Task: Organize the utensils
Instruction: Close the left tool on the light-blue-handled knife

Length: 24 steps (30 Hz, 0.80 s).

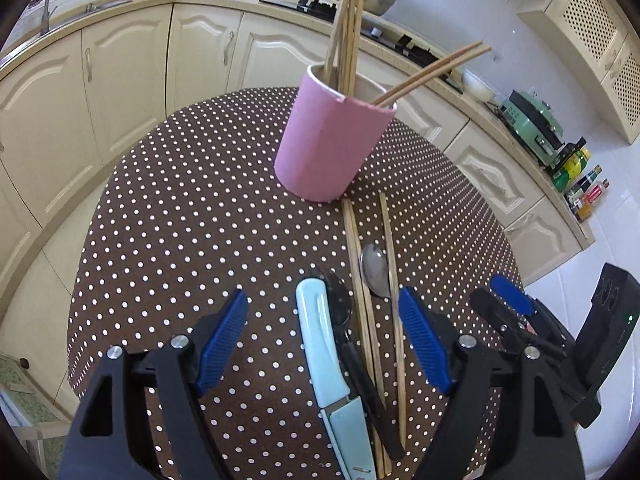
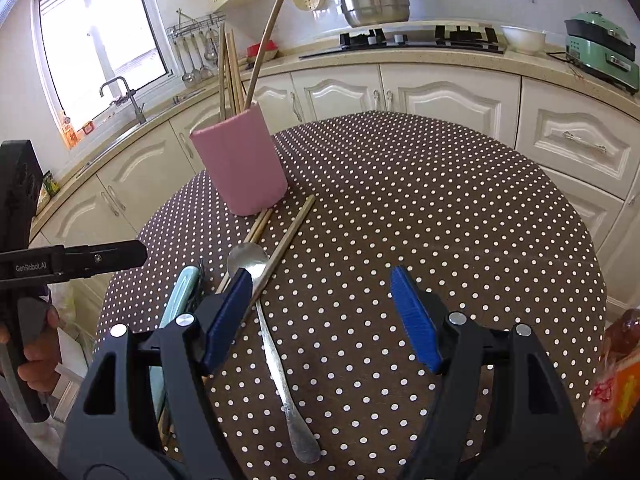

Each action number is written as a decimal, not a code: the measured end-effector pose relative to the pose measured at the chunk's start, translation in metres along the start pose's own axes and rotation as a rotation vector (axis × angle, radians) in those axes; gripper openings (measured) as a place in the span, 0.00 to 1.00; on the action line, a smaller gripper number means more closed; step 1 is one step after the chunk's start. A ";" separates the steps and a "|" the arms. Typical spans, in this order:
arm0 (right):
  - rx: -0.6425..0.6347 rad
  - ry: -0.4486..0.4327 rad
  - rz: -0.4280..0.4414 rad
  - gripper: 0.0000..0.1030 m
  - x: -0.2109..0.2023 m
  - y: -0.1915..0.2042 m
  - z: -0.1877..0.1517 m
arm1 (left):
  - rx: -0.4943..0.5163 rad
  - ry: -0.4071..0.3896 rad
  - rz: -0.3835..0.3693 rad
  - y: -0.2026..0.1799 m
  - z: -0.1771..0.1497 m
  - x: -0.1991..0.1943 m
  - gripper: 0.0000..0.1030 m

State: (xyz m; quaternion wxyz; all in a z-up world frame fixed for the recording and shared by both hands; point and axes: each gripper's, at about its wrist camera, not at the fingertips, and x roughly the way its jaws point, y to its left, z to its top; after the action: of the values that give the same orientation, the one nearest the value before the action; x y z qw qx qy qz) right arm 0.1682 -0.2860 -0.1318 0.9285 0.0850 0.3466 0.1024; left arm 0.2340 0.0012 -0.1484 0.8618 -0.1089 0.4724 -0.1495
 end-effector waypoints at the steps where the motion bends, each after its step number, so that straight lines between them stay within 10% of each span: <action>1: -0.004 0.004 -0.001 0.69 0.001 0.000 0.000 | -0.002 0.001 0.003 -0.002 0.000 0.002 0.74; 24: -0.041 0.167 0.030 0.69 0.049 -0.003 0.020 | 0.110 0.113 0.130 -0.013 -0.024 0.027 0.61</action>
State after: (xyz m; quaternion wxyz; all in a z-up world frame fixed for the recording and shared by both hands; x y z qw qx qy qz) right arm 0.2186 -0.2780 -0.1481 0.8963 0.0624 0.4193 0.1299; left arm 0.2256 -0.0219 -0.1779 0.8464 -0.0220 0.5173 -0.1246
